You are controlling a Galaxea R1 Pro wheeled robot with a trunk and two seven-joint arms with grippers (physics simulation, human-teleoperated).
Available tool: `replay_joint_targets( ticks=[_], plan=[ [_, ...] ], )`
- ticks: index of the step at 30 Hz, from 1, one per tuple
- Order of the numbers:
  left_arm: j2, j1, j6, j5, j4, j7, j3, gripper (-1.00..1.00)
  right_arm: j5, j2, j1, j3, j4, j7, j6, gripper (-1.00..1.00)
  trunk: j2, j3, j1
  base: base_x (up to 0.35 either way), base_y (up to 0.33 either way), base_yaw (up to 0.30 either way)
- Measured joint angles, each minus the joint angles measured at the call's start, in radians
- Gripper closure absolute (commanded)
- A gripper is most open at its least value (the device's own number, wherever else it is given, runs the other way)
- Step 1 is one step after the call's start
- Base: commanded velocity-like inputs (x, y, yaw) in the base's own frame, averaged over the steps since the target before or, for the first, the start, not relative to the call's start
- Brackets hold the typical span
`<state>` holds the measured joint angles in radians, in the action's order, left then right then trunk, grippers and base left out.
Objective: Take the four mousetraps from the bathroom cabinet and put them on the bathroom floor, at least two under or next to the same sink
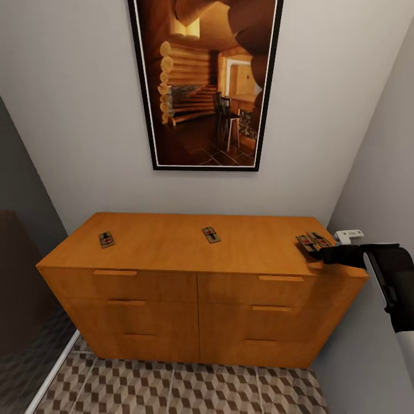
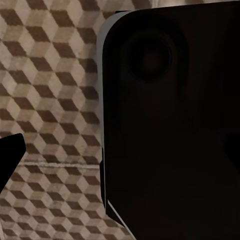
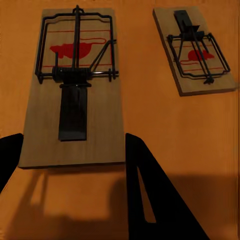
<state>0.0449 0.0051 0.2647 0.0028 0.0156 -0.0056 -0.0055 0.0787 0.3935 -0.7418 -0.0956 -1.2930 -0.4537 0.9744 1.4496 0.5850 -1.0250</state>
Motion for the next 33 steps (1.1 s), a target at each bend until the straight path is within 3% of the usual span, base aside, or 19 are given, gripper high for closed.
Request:
replay_joint_targets(
  ticks=[11, 33],
  plan=[
    [-0.002, 0.000, 0.000, 0.000, 0.001, 0.000, 0.000, -1.00, 0.001, 0.002, 0.000, 0.000, -0.058, 0.000, 0.009, 1.00, 0.000, 0.000, 0.000, -0.042, 0.000, 0.000],
    [-0.001, 0.000, -0.001, 0.000, 0.001, 0.000, 0.000, -1.00, -0.001, 0.001, 0.000, 0.001, -0.061, 0.002, 0.008, 1.00, 0.000, 0.000, -0.001, -0.302, 0.083, 0.000]
  ],
)
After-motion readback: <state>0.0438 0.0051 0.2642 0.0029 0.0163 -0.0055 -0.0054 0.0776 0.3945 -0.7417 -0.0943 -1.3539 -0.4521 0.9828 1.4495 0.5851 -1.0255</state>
